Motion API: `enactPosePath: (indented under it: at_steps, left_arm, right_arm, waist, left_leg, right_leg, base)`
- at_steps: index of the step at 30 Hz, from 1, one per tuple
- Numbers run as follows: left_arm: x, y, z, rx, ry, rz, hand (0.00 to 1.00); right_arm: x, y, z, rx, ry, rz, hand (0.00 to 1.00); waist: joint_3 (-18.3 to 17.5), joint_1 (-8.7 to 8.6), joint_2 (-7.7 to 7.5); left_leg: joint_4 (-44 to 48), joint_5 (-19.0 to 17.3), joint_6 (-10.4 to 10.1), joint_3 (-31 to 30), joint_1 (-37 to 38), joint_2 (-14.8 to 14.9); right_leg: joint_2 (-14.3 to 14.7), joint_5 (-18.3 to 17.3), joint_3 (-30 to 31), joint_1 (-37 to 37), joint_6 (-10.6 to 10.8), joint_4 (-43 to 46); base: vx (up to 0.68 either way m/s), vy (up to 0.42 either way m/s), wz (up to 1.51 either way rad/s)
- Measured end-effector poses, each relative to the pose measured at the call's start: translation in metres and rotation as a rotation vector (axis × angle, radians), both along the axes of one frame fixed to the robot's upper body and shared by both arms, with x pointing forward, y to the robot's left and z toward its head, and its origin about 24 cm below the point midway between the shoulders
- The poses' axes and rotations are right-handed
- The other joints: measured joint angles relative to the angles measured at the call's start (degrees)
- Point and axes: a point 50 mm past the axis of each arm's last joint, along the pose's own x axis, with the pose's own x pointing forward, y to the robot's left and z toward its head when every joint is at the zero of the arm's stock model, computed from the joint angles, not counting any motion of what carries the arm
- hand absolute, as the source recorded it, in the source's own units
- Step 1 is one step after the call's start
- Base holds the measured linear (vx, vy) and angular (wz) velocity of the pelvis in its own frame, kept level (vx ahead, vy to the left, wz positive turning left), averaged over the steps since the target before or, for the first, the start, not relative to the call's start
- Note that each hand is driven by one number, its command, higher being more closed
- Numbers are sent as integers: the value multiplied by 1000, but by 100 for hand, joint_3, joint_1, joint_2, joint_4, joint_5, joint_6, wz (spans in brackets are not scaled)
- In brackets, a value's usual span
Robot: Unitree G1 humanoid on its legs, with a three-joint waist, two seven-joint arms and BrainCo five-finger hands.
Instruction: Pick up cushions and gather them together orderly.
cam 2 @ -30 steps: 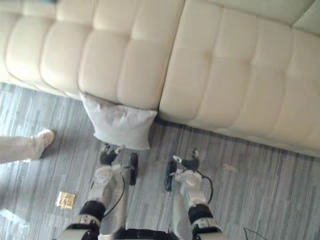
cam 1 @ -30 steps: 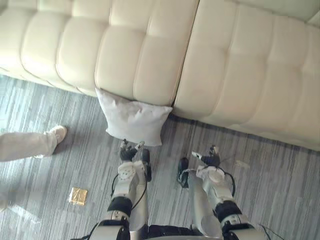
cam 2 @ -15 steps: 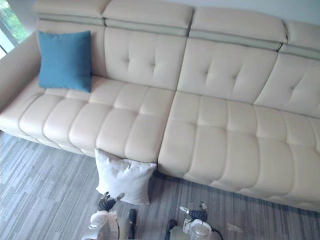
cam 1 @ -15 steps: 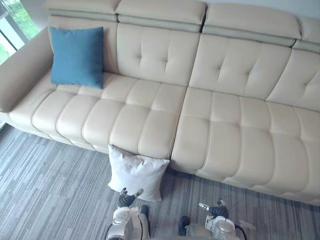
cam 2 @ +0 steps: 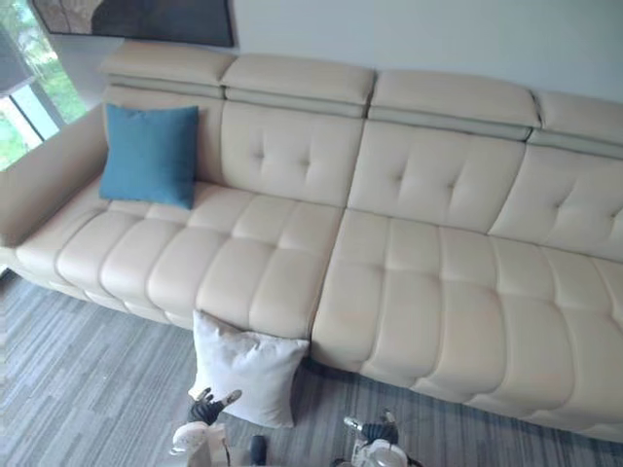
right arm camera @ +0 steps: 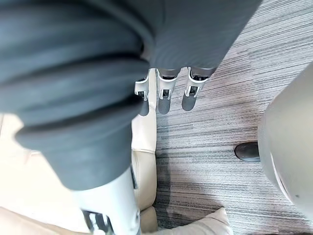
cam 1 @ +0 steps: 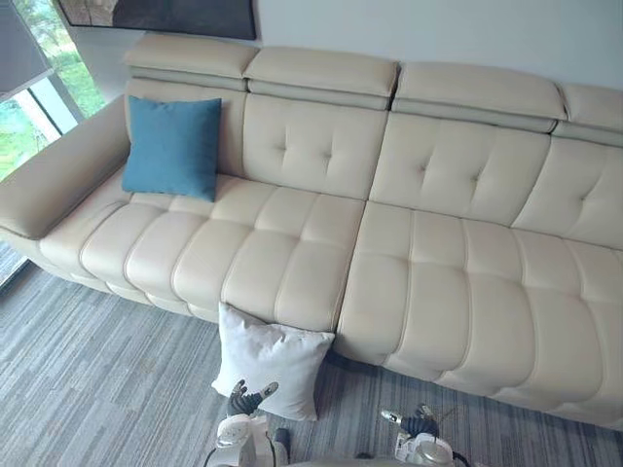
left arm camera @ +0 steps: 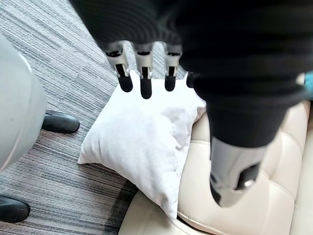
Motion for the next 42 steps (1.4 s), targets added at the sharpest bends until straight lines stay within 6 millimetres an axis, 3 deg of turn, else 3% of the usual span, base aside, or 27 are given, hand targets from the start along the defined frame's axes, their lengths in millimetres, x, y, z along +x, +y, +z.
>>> enactPosePath:
  at_steps: [4, 5, 6, 7, 8, 10, 11, 14, 16, 17, 18, 19, 20, 21, 22, 25, 27, 30, 32, 34, 35, 37, 38, 39, 40, 41, 42]
  left_arm:
    - [8, -2, 5, 8, -36, -19, 0]
    - [10, -1, 6, 9, -41, -14, 0]
    - [8, 0, 5, 10, -35, -11, 0]
    - [8, 0, 5, 12, -33, -13, 0]
    - [7, 0, 4, 17, -29, -26, 0]
    - [4, -2, 3, 18, -20, -38, 0]
    - [4, -3, 2, 20, -9, -54, 0]
    - [-2, 10, -2, 100, 32, -184, 0]
    - [0, 13, -1, 115, 30, -221, 0]
    - [1, 14, 0, 116, 25, -219, 0]
    - [1, 16, 0, 120, 23, -218, 0]
    - [-1, 18, 0, 122, 29, -214, 0]
    - [-1, 21, 0, 126, 32, -212, 0]
    - [-3, 23, -1, 124, 36, -201, 0]
    - [-4, 26, -1, 116, 37, -176, 0]
    - [-5, 28, -1, 113, 36, -158, 0]
    - [-5, 27, -1, 104, 39, -144, 0]
    - [-5, 18, -2, 77, 35, -135, 0]
    - [-1, 18, 0, 79, 18, -133, 0]
    - [2, 20, 3, 74, -3, -97, 0]
    - [3, 17, 3, 58, -9, -80, 0]
    - [4, 18, 3, 42, -15, -44, 0]
    - [4, 16, 3, 33, -12, -37, 0]
    - [2, 11, 1, 15, -5, -28, 0]
    - [3, 11, 1, 10, -4, -18, 0]
    - [4, 12, 1, 13, -5, -20, 0]
    - [6, 13, 2, 16, -10, -21, 0]
  right_arm:
    - [9, -5, 3, -19, -18, 4, 0]
    - [12, -5, 4, -20, -23, 1, 0]
    - [14, -5, 5, -20, -32, -6, 0]
    - [14, -7, 5, -21, -31, -18, 0]
    - [11, -10, 5, -24, -24, -36, 0]
    - [7, -13, 4, -31, -20, -40, 0]
    - [6, -14, 3, -31, -9, -37, 0]
    - [3, -4, -1, 0, 22, -22, 0]
    - [1, -9, -4, -18, 51, -4, 0]
    - [5, -10, -3, -25, 47, 11, 0]
    - [10, -10, 0, -26, 29, 17, 0]
    - [13, -13, 1, -35, 13, 24, 0]
    - [14, -13, 2, -36, 8, 24, 0]
    - [12, -9, 1, -27, 7, 27, 0]
    - [10, -5, 0, -17, 9, 25, 0]
    - [9, -3, 0, -11, 10, 24, 0]
    - [9, -3, -1, -8, 11, 21, 0]
    - [5, -9, -1, -8, 15, -24, 0]
    - [4, -10, -2, -7, 15, -35, 0]
    - [3, -9, -2, 5, 17, -47, 0]
    - [3, -8, -2, 13, 18, -55, 0]
    - [5, -8, -2, 15, 10, -62, 0]
    - [6, -9, -1, 13, 9, -64, 0]
    - [8, -10, 0, 6, -2, -68, 0]
    - [9, -9, 1, 8, -8, -69, 0]
    - [9, -7, 1, 11, -11, -69, 0]
    - [10, 0, 1, 27, -10, -64, 0]
  waist:
    - [40, -9, 69]
    - [77, -10, 74]
    - [92, -61, 69]
    - [138, -133, -2]
    - [154, -207, -30]
    - [142, -220, 17]
    - [125, -216, 78]
    - [1, -294, -92]
    - [110, -314, -149]
    - [225, -286, -128]
    - [314, -292, -70]
    - [352, -307, -47]
    - [373, -321, -32]
    - [342, -330, -98]
    - [306, -329, -178]
    - [323, -336, -271]
    - [283, -374, -325]
    - [211, -391, -94]
    - [211, -402, -16]
    - [236, -253, 48]
    - [250, -170, 68]
    - [269, -177, 87]
    - [261, -184, 108]
    - [236, -182, 200]
    - [249, -155, 204]
    - [244, -158, 117]
    - [262, -156, 6]
  left_leg:
    - [429, 84, 69, -437, -896, -187]
    - [362, 7, 112, -169, -946, -121]
    - [354, -32, 121, 481, -957, 60]
    - [549, -105, 226, 1133, -936, 215]
    - [1209, -283, 368, 1995, -786, 559]
    - [1459, -599, 205, 2355, -606, 829]
    - [1419, -784, -3, 2305, -564, 730]
    - [525, -388, 203, 2147, -367, 143]
    - [387, -410, 283, 2055, -320, -143]
    - [384, -501, 375, 2042, -215, -192]
    - [373, -528, 416, 1988, -96, -187]
    - [353, -547, 443, 1935, 9, -141]
    - [350, -579, 447, 1819, 73, -116]
    - [327, -599, 448, 1666, 127, -106]
    - [240, -599, 447, 1603, 202, -113]
    - [151, -605, 434, 1492, 401, -214]
    - [269, -709, 350, 1348, 390, -311]
    - [908, -960, 245, 1195, 129, -74]
    - [2454, -1237, 105, 1170, -424, 330]
    - [3881, -1308, 95, 1159, -947, 728]
    - [4099, -1438, 18, 1113, -1041, 863]
    - [3708, -1535, -24, 875, -1117, 977]
    - [3407, -1514, -32, 712, -1096, 971]
    - [2569, -1170, -94, 310, -964, 928]
    - [2243, -1225, -431, -59, -770, 725]
    - [2160, -1211, -442, -156, -696, 575]
    - [2252, -1209, -439, -583, -708, 233]
  right_leg:
    - [-319, -192, -740, -527, 4, 624]
    - [-402, -191, -834, -569, 5, 662]
    - [-542, -191, -1029, -551, 5, 718]
    - [-748, -194, -1255, -474, 9, 792]
    - [-1104, -205, -1542, -314, 28, 983]
    - [-1224, -265, -1607, -170, 176, 1034]
    - [-1257, -308, -1496, -144, 383, 981]
    - [-1236, -80, -1089, -63, 296, 363]
    - [-1441, -15, -993, -77, 316, 545]
    - [-1558, 33, -896, -148, 233, 988]
    - [-1603, 120, -737, -338, -84, 1565]
    - [-1548, 184, -388, -618, -430, 2227]
    - [-1355, 86, -24, -823, -389, 2610]
    - [-957, -137, 311, -998, -173, 2943]
    - [-650, -315, 402, -1092, -128, 2999]
    - [-154, -480, 181, -1180, -212, 2463]
    - [-83, -541, 181, -1051, -346, 1927]
    - [92, -665, -64, -671, -387, 1400]
    - [316, -607, -178, -354, -380, 1196]
    - [510, -625, -40, -122, -430, 1138]
    - [529, -670, 51, -54, -486, 1151]
    - [496, -692, 254, -50, -445, 1199]
    - [484, -715, 337, -55, -405, 1215]
    - [502, -792, 495, -107, -274, 1283]
    - [476, -883, 740, -218, -136, 1360]
    - [397, -889, 897, -251, -119, 1343]
    - [291, -943, 1260, -258, -15, 1247]
  base:
    - [-75, 38, 89]
    - [-55, 66, 77]
    - [-48, 90, 84]
    - [-8, 174, 108]
    - [16, 205, 81]
    - [13, 203, 44]
    - [-27, 262, 22]
    - [-5, 201, 40]
    - [27, 170, 46]
    - [19, 157, 8]
    - [2, 176, 10]
    - [5, 131, 22]
    - [33, 60, 43]
    - [64, -10, 56]
    - [99, -58, 58]
    - [124, -77, 40]
    - [199, -99, 31]
    - [241, -87, 33]
    - [235, -69, 24]
    - [182, 34, -45]
    - [139, 64, -74]
    - [155, 114, -63]
    - [203, 204, -63]
    - [149, 247, -59]
    - [111, 245, -49]
    - [112, 295, -34]
    - [99, 234, -31]
